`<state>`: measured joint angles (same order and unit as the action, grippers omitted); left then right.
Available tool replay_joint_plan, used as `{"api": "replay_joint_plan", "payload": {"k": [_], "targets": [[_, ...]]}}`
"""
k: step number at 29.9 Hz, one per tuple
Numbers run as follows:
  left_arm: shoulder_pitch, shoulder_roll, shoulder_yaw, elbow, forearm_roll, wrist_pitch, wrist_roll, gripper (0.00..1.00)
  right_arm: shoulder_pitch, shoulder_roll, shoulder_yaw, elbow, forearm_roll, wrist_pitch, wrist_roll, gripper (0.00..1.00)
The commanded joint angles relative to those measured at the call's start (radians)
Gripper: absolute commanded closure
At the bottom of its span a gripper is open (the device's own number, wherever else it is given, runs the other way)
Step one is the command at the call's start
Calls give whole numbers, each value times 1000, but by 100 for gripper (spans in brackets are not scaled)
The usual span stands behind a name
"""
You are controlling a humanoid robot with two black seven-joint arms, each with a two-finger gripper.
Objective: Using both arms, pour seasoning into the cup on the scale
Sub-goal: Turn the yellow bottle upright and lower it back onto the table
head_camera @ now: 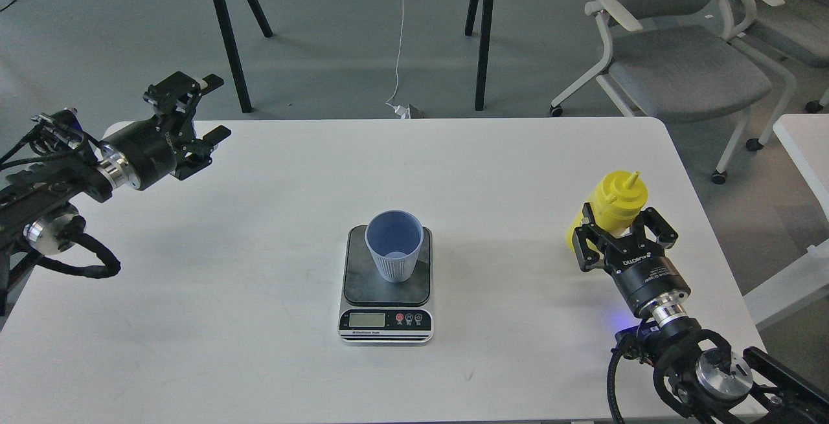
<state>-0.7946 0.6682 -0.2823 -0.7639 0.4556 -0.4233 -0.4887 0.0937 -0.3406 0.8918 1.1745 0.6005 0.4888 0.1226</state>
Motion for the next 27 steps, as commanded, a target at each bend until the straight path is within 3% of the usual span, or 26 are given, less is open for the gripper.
{"api": "replay_joint_plan", "payload": {"k": [1,9,18,19,24,27], "targets": [[0,-1,0,0,0,0,0,0,-3,12,-30,-3,-27,0,2,90],[0,1,0,0,0,0,0,0,-3,32,-71,-4,-31,0,5,88],[2,1,0,0,0,0,0,0,-22,32,-74,-18,-39,0,9,63],[2,1,0,0,0,0,0,0,-25,32,-76,-18,-39,0,11,59],[6,1,0,0,0,0,0,0,-51,32,-74,-18,-39,0,11,16],[8,1,0,0,0,0,0,0,-61,32,-77,0,-41,0,11,7]]}}
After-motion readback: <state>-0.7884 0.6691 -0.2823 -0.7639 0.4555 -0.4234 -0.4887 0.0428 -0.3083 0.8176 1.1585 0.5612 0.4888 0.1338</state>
